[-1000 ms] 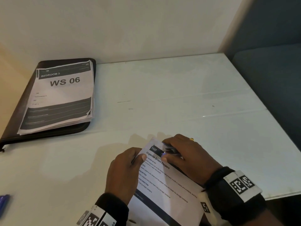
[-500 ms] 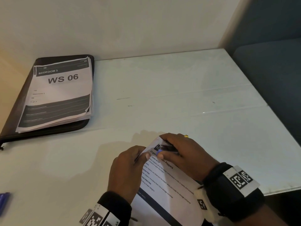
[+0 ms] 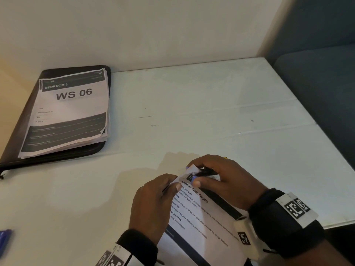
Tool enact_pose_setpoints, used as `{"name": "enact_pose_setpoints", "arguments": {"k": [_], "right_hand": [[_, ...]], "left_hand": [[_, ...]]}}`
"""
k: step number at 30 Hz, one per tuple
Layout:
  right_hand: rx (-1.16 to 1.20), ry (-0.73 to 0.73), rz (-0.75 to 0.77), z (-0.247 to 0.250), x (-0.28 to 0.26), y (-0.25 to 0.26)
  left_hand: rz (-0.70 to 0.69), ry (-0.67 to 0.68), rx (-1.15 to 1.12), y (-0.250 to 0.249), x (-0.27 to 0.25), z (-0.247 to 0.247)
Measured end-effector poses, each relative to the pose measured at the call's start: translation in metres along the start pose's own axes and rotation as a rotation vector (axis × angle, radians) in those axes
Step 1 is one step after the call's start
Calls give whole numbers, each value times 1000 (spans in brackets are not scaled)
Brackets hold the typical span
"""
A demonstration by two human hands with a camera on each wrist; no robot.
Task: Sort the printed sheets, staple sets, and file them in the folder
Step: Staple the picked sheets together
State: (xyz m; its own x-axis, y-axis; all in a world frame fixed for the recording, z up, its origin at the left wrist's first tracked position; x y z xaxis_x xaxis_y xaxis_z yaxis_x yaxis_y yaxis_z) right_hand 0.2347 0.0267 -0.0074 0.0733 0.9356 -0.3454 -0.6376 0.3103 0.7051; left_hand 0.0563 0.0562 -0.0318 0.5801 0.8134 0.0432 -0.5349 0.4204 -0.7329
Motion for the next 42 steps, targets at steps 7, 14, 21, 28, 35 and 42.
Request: {"name": "enact_pose_setpoints", "arguments": {"k": [7, 14, 21, 28, 35, 42], "right_hand": [[-11, 4, -22, 0, -1, 2], [-1, -14, -17, -1, 0, 1], [-8, 28, -13, -5, 2, 1], [-24, 20, 6, -6, 1, 2], [-34, 34, 7, -8, 1, 2], [-99, 64, 21, -9, 0, 3]], "left_hand": [[-30, -1, 29, -2, -1, -3], [-7, 25, 36, -1, -1, -6], [-18, 12, 56, 0, -1, -6], [-10, 14, 42, -2, -1, -6], [-5, 36, 57, -3, 0, -6], [-12, 32, 75, -2, -1, -8]]}}
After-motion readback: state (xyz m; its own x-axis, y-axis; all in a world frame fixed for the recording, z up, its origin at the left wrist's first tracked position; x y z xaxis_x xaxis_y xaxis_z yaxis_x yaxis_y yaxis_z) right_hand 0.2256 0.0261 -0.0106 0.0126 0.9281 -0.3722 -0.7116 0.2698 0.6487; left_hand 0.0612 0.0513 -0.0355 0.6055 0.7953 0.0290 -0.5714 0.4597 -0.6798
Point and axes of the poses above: each hand's wrist, its own x-axis towards the middle knuckle, its own z-axis out of the back of the hand, y = z × x, the point moved 4 cm from there along x, towards the middle knuckle, and after that the axes turned 15 degrees about -z, right-handed, at the moved point
